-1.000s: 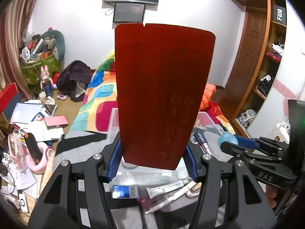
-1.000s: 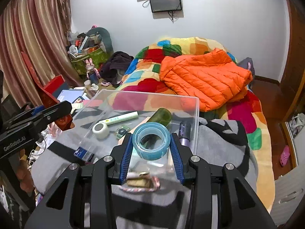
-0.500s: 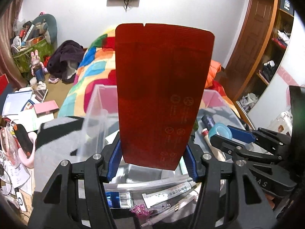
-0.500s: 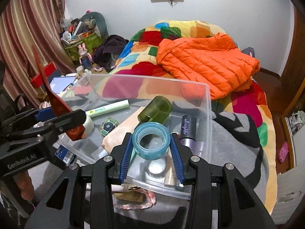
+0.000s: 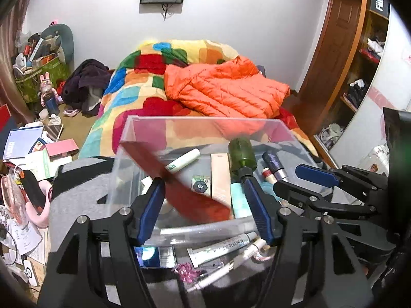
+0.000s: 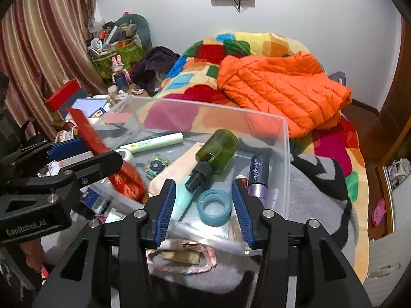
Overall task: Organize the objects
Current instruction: 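Carry the red pouch and blue tape roll into the clear box and open both grippers, then grasp the white pen with the left gripper while the right grasps the rope bracelet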
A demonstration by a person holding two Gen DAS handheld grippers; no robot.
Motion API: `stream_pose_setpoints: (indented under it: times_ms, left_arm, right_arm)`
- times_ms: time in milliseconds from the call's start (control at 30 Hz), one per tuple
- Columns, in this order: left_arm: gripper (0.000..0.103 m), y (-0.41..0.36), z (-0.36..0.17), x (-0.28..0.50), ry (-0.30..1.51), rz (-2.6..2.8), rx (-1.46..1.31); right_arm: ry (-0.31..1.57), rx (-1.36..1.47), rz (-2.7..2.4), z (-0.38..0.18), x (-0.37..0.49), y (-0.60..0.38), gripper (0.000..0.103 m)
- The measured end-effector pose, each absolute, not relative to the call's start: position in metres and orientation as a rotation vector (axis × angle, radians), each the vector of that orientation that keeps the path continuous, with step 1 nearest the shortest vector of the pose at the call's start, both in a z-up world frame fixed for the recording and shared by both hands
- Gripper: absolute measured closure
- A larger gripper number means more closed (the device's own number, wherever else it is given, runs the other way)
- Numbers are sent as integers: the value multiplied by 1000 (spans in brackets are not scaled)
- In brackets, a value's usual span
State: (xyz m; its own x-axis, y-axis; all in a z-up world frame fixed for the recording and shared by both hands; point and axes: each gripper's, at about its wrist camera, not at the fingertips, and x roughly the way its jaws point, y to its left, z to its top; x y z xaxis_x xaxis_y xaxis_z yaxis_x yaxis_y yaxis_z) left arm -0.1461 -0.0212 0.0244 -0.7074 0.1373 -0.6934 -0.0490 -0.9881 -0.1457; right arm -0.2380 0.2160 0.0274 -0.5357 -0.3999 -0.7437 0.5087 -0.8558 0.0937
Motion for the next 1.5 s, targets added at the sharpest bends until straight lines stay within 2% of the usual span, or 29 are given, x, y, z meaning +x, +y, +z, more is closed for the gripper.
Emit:
stream_pose_setpoints:
  times_ms: [133, 233, 300, 467, 733, 800, 967, 1000, 1133, 1200, 1267, 1500]
  left_arm:
    - [34, -25, 36, -129, -168, 2828, -1110]
    - [27, -29, 42, -112, -163, 2840, -1083]
    - [24, -32, 42, -101, -154, 2847, -1082]
    - [23, -33, 27, -79, -110, 2833, -1143]
    - [24, -10, -23, -72, -4, 2709, -1300]
    - [37, -1, -31, -76, 21, 2672, -1310]
    - [59, 17, -40, -90, 87, 2615, -1325]
    - [63, 19, -42, -92, 91, 2605, -1333]
    - [70, 20, -48, -97, 102, 2580, -1357]
    - [72, 22, -48, -93, 104, 2575, -1344]
    - [75, 23, -47, -88, 98, 2563, -1337]
    - [86, 23, -44, -63, 89, 2571, -1333]
  right_arm:
    - [190, 1048, -2368, 40, -223, 221, 59]
    - [204, 1011, -2377, 47, -210, 227, 48]
    - [210, 997, -2380, 49, -202, 231, 48]
    - [223, 1021, -2362, 40, -189, 240, 48]
    - [289, 1142, -2319, -6, -180, 238, 48]
    - [286, 1169, -2335, -14, -185, 239, 49]
    - [254, 1217, -2356, -21, -196, 243, 73]
    - [250, 1224, -2358, -22, -199, 244, 73]
    - [213, 1244, -2347, -27, -203, 245, 75]
    - [201, 1236, -2328, -27, -202, 245, 81]
    - [192, 1234, -2306, -28, -199, 242, 93]
    - [213, 1201, -2340, -24, -188, 244, 97]
